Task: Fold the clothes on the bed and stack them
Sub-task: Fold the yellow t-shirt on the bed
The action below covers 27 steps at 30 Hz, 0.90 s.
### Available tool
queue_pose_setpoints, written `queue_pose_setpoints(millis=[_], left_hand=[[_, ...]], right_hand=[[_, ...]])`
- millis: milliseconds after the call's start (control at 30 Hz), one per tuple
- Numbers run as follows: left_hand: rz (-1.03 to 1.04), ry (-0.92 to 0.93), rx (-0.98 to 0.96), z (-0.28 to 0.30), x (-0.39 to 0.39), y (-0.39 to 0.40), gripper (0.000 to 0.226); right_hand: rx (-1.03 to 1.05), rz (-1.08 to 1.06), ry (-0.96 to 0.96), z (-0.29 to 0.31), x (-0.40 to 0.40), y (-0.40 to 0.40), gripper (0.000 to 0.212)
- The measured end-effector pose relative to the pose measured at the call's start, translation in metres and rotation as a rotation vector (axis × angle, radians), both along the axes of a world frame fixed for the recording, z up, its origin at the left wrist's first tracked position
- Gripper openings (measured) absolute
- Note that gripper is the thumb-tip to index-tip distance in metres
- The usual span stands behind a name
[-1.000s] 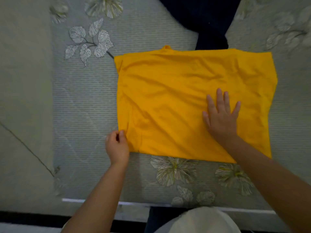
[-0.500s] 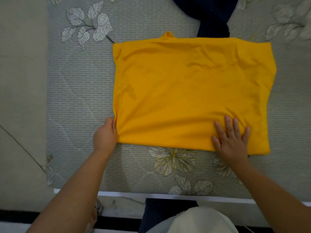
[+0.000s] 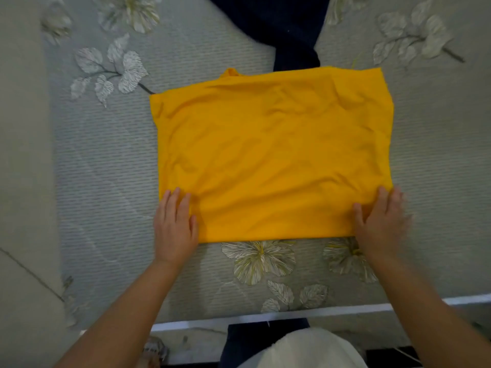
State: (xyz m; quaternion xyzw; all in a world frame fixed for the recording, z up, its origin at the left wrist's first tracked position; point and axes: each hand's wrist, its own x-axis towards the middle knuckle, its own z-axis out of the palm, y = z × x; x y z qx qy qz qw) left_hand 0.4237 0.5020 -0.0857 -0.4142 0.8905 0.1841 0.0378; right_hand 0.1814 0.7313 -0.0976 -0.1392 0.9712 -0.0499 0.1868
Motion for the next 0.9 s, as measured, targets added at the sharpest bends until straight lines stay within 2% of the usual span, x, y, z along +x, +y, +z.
queue_pose_setpoints(millis=[67, 200, 267, 433, 567, 733, 900], left_hand=[[-0.169, -0.002, 0.008, 0.000, -0.024, 0.008, 0.035], [-0.417, -0.033, 0.096, -0.008, -0.091, 0.020, 0.044], [-0.496, -0.074, 0.152, -0.013, -0.129, 0.028, 0.046], [-0.782, -0.123, 0.008, -0.017, -0.228, 0.040, 0.053], [-1.047, -0.186, -0.133, -0.012, -0.306, 0.057, 0.056], [-1.151, -0.318, -0.226, -0.014, -0.366, 0.072, 0.055], [-1.217, -0.425, -0.335, -0.011, -0.388, 0.070, 0.036]], right_hand=[[0.034, -0.154, -0.018, 0.004, -0.018, 0.003, 0.063], [0.129, -0.185, -0.039, 0.002, -0.029, 0.004, 0.046], [0.082, -0.270, -0.083, 0.000, -0.030, 0.004, 0.043], [-0.095, -0.467, -0.123, -0.004, -0.031, 0.005, 0.038], [-0.052, -0.434, -0.167, -0.007, -0.031, 0.007, 0.032], [-0.046, -0.429, -0.231, -0.005, -0.036, 0.009, 0.022], [-0.098, -0.414, -0.289, -0.004, -0.049, 0.020, 0.016]])
